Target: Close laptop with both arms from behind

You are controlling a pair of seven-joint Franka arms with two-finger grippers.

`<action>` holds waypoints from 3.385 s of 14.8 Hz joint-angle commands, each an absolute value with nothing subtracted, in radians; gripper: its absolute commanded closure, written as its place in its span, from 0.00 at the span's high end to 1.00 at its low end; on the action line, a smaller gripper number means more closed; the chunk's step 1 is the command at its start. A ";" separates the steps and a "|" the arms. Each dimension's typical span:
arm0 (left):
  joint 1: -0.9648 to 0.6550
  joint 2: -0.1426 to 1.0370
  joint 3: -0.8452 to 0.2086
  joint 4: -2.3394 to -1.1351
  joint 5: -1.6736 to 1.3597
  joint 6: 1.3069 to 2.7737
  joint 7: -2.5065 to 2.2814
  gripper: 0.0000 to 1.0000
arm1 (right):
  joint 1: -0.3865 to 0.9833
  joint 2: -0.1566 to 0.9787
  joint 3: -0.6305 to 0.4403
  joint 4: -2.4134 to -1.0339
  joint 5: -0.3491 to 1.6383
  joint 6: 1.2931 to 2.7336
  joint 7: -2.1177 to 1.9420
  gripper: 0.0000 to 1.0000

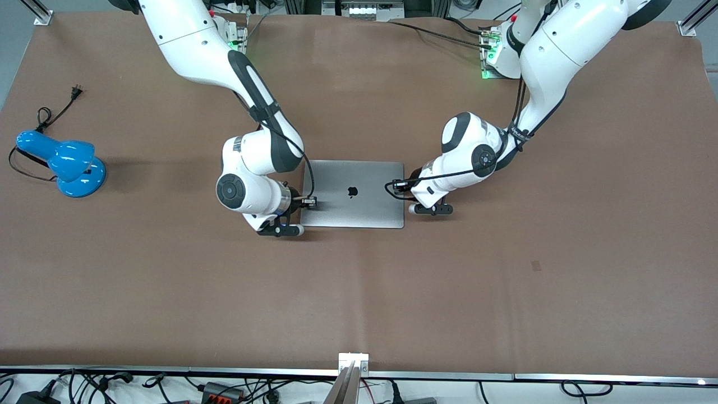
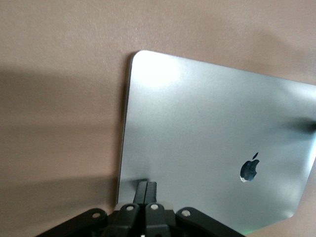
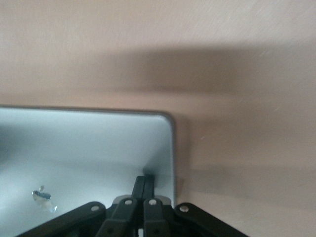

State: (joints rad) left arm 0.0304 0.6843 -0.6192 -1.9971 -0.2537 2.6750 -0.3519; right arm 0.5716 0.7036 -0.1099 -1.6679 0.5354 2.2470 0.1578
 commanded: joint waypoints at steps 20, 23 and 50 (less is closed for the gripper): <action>0.058 0.091 -0.302 -1.685 -0.166 1.651 -0.265 0.00 | 0.566 0.268 -0.472 -1.593 0.175 1.777 0.051 1.00; 0.060 0.028 -0.276 -1.632 -0.115 1.559 -0.245 0.00 | 0.557 0.272 -0.498 -1.464 0.109 1.666 -0.023 1.00; 0.077 -0.087 -0.140 -1.772 -0.021 1.592 -0.169 1.00 | 0.002 0.002 -0.026 -1.681 0.000 1.755 -0.011 1.00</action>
